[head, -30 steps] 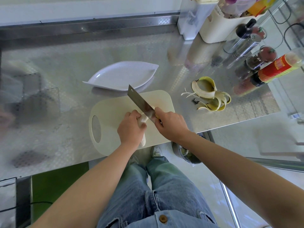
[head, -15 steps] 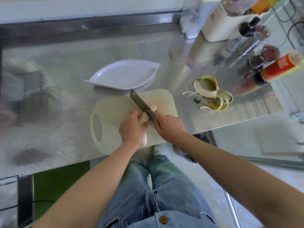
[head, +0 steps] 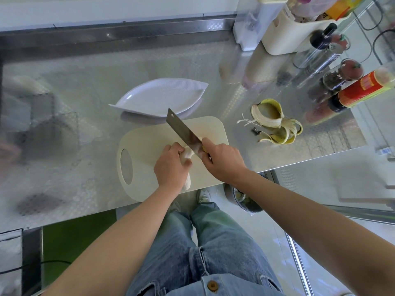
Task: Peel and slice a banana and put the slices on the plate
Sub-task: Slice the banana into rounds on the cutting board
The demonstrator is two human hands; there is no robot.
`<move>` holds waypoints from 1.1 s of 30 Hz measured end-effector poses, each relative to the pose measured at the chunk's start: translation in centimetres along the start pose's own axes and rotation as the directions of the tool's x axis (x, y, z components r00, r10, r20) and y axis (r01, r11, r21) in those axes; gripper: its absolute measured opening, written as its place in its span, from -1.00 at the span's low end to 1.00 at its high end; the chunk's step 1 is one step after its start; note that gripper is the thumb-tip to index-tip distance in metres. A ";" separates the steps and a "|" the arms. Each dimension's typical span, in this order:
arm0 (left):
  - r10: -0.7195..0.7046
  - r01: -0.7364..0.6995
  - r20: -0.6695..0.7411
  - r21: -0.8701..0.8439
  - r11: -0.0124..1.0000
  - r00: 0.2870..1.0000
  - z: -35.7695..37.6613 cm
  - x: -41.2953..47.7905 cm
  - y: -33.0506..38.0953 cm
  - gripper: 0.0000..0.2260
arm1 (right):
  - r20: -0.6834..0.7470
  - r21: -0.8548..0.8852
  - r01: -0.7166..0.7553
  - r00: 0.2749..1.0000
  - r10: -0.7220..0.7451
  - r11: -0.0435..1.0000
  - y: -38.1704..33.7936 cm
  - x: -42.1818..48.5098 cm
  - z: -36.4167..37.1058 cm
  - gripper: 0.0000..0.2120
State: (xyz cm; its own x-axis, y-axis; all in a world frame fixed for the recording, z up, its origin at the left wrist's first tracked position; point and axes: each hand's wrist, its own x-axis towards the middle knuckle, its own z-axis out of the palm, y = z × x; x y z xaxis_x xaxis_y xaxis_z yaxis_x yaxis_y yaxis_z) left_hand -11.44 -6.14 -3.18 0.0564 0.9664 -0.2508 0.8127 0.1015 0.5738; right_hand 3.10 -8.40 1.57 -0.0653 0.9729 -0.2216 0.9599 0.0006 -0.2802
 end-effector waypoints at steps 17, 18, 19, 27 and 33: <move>0.015 -0.015 0.012 -0.024 1.000 1.000 -0.1 -0.1 -0.1 -0.80 | 0.086 -0.010 -0.025 0.996 0.026 1.000 0.9 -0.6 2.0 -0.80; 0.014 -0.014 0.011 -0.026 1.000 1.000 -0.1 -0.1 -0.1 -0.80 | 0.075 -0.006 -0.026 0.997 0.026 1.000 0.8 -0.6 1.9 -0.80; 0.012 -0.012 0.010 -0.027 1.000 1.000 -0.1 -0.1 -0.1 -0.79 | 0.060 -0.001 -0.025 0.998 0.025 1.000 0.7 -0.5 1.7 -0.81; 0.013 -0.013 -0.004 -0.002 1.000 1.000 0.0 0.0 -0.1 -0.82 | -0.022 0.010 -0.007 1.000 0.007 1.000 -0.1 0.0 -0.3 -0.88; 0.009 -0.009 0.002 -0.010 1.000 1.000 0.1 0.0 -0.2 -0.83 | 0.020 0.000 0.004 1.000 -0.004 1.000 0.0 -0.3 -0.3 -0.89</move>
State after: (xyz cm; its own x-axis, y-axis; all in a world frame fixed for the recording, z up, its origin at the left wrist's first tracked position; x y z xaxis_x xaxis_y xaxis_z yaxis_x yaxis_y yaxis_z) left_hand -11.56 -6.17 -3.35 0.0654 0.9668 -0.2471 0.8063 0.0947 0.5839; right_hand 3.17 -8.60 1.90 -0.0749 0.9682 -0.2389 0.9595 0.0048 -0.2815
